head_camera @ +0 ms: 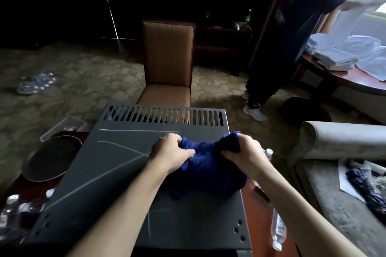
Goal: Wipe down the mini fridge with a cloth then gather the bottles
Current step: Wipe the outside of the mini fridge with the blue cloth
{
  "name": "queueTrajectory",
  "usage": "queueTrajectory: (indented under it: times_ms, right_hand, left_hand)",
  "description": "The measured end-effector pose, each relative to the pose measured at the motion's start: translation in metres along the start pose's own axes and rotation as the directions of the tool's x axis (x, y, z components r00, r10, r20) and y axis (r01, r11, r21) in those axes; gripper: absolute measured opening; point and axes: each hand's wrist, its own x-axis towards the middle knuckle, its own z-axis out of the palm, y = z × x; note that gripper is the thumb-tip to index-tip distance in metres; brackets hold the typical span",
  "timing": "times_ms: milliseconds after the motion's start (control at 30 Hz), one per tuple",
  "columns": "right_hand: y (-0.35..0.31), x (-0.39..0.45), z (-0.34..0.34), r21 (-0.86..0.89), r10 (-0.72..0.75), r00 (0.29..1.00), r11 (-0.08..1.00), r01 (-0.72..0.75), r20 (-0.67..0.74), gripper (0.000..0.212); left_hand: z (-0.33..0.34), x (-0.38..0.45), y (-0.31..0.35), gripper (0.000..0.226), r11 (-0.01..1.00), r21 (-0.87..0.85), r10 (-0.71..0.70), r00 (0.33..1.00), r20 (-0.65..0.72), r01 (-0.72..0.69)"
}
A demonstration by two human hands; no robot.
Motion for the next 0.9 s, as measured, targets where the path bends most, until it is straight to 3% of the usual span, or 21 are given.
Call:
queueTrajectory:
  times_ms: [100, 300, 433, 667, 900]
  right_hand:
    - [0.006, 0.053, 0.003, 0.021, 0.042, 0.997, 0.999, -0.04, -0.063, 0.035]
    - [0.002, 0.156, 0.005, 0.039, 0.087, 0.987, 0.996, -0.082, -0.133, 0.024]
    - [0.002, 0.183, 0.017, 0.051, 0.151, 0.967, 0.988, -0.144, -0.206, 0.024]
    - [-0.002, 0.15, 0.021, -0.073, 0.096, 0.976, 0.991, -0.112, -0.196, 0.027]
    - [-0.01, 0.029, 0.025, -0.071, -0.026, 0.996, 0.997, 0.02, -0.084, 0.025]
  left_hand:
    - [0.006, 0.047, 0.013, 0.023, 1.0, 0.025, 0.012, 0.998, -0.068, -0.011]
    - [0.008, 0.137, 0.047, 0.024, 0.999, 0.042, 0.032, 0.988, -0.149, -0.026]
    - [0.006, 0.165, 0.054, 0.03, 0.998, 0.067, 0.028, 0.989, -0.145, -0.019]
    - [0.005, 0.137, 0.042, 0.044, 0.993, 0.113, 0.039, 0.996, -0.074, -0.031]
    - [-0.002, 0.022, 0.0, 0.05, 0.992, 0.112, 0.055, 0.998, -0.044, -0.049]
